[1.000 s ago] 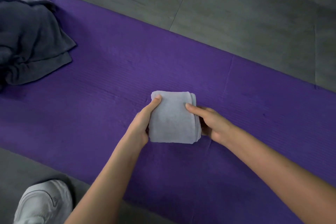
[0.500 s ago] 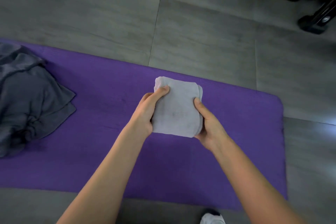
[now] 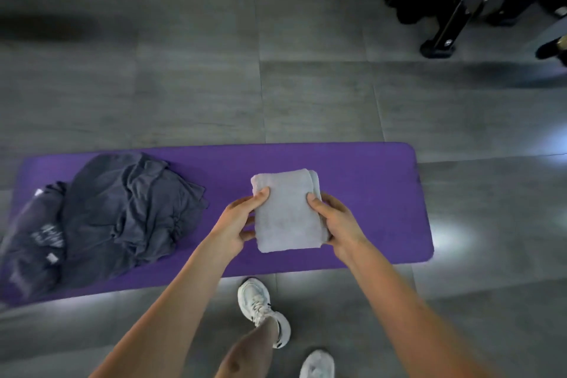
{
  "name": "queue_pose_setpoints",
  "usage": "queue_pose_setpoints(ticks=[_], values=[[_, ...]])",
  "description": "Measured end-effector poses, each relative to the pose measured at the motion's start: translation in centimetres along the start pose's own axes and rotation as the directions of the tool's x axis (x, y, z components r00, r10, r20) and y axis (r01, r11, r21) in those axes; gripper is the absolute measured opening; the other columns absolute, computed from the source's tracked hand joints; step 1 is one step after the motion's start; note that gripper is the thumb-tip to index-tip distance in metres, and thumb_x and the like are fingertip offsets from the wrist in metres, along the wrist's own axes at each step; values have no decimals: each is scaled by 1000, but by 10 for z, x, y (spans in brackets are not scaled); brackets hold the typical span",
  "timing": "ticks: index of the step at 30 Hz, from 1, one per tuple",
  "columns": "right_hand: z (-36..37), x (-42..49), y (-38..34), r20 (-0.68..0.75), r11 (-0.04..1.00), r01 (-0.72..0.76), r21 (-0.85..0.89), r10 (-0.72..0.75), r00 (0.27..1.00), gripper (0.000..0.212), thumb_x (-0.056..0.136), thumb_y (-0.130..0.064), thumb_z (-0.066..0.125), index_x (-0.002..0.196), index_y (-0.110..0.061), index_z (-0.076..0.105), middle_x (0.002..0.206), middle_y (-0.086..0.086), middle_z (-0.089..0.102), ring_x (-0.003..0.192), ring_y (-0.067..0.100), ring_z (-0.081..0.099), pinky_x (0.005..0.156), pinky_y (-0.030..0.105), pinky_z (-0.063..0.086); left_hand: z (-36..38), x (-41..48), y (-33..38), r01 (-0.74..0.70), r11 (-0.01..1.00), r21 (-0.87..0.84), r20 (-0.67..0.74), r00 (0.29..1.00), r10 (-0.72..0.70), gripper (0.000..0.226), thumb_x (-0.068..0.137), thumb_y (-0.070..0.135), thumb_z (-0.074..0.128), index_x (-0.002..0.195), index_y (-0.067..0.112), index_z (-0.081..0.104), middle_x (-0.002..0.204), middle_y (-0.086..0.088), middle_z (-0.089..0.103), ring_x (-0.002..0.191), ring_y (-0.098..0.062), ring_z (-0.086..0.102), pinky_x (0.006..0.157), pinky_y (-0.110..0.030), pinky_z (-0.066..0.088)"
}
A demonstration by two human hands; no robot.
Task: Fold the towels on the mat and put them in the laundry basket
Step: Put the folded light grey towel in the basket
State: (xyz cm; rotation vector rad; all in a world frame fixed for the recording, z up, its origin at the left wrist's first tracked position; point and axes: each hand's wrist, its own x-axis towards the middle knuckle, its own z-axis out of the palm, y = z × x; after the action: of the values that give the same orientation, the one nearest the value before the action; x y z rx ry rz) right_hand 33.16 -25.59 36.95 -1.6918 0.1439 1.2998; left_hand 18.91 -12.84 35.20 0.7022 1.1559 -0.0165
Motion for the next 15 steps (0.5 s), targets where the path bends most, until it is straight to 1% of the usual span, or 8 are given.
queue_pose_setpoints(ticks=[2,4,7,8,10,11,13,15], values=[[27,-46,-12,-31,1000,19,-21,-20,999,43,81,-37,71,120,-23,58,103,-5,69,86,12,67,57,28,52,-18,-46,16,-27,1000,9,-18,999,27,42,76,44,71,103,12,67,93,-2,70,78,-17,66,61,-29,50],[56,-86,-16,-37,999,47,-24,-48,998,45,81,-35,71,122,-21,58,105,-3,68,87,13,66,57,29,52,-39,-89,26,-52,999,8,-22,998,52,35,78,42,70,97,12,68,86,0,70,71,-15,65,57,-26,49],[104,-144,-14,-52,995,98,-36,-99,994,45,81,-33,72,122,-20,59,105,-2,69,86,15,67,56,29,53,-84,-148,35,-98,995,26,-2,995,98,33,80,39,69,96,10,67,72,2,68,57,-12,63,49,-22,48],[121,-161,-11,-51,993,114,-37,-116,992,43,81,-32,72,120,-20,59,103,-3,69,85,14,66,57,29,52,-102,-166,36,-120,992,29,6,993,120,35,79,39,70,97,9,67,73,1,68,58,-12,63,49,-22,48],[158,-193,0,-32,989,145,-41,-146,989,38,83,-30,71,118,-21,60,99,-5,68,82,12,65,58,29,52,-141,-200,33,-154,988,29,9,988,154,36,77,39,72,98,10,69,83,-3,71,68,-16,65,54,-25,49],[178,-207,8,-18,985,163,-47,-164,986,37,83,-30,70,117,-21,60,98,-6,68,81,12,65,58,29,52,-163,-216,30,-166,986,19,3,986,166,29,78,36,72,92,11,69,77,-2,70,65,-15,64,52,-24,48],[218,-234,26,2,982,182,-53,-182,983,34,84,-30,70,115,-22,60,97,-8,68,81,11,65,58,29,51,-207,-250,22,-184,983,-12,-11,983,184,17,83,30,68,79,13,65,54,6,60,47,-11,54,43,-19,42],[262,-256,48,27,980,190,-60,-188,982,32,84,-30,70,114,-22,60,99,-8,68,84,11,65,60,28,50,-253,-279,12,-179,983,-40,-45,983,178,17,83,31,67,79,15,63,50,7,56,41,-10,51,43,-18,38]])
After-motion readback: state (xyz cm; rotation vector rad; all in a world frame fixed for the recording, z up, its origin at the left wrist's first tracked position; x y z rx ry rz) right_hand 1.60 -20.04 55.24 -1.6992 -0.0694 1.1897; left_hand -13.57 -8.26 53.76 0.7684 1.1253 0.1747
